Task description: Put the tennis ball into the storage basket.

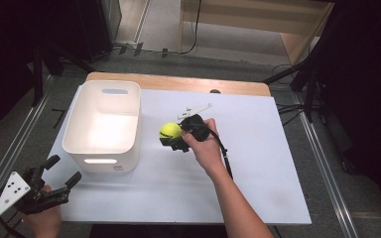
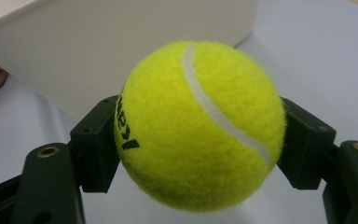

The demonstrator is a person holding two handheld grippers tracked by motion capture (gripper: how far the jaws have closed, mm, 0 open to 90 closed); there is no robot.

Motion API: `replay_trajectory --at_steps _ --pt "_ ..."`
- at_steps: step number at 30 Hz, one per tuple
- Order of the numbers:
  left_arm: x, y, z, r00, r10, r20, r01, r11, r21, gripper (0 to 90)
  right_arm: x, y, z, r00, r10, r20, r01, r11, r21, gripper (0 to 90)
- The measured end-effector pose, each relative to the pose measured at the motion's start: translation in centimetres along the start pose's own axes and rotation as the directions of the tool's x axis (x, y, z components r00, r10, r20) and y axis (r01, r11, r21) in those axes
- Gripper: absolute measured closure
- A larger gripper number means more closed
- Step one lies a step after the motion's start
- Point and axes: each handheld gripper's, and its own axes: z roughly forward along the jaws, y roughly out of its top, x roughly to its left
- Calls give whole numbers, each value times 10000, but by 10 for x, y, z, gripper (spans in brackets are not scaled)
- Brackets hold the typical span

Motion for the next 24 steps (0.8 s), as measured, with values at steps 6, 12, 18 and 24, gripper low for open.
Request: replay_trajectory --at_steps 6,12,18,24 --pt "0 0 0 10000 1 -20 -1 10000 18 125 2 6 -4 9999 -114 -29 114 9999 -71 249" --pt "-1 0 0 10000 9 -30 -9 10000 27 125 6 11 -7 9998 -177 -39 177 9998 -122 250" --pt "-1 0 0 10000 26 -19 -26 10000 33 126 10 17 -7 9994 -339 -65 339 9994 -101 250" --pt "0 0 1 10000 51 -36 -51 10000 56 125 14 27 -13 9989 -466 -72 465 9988 -161 250"
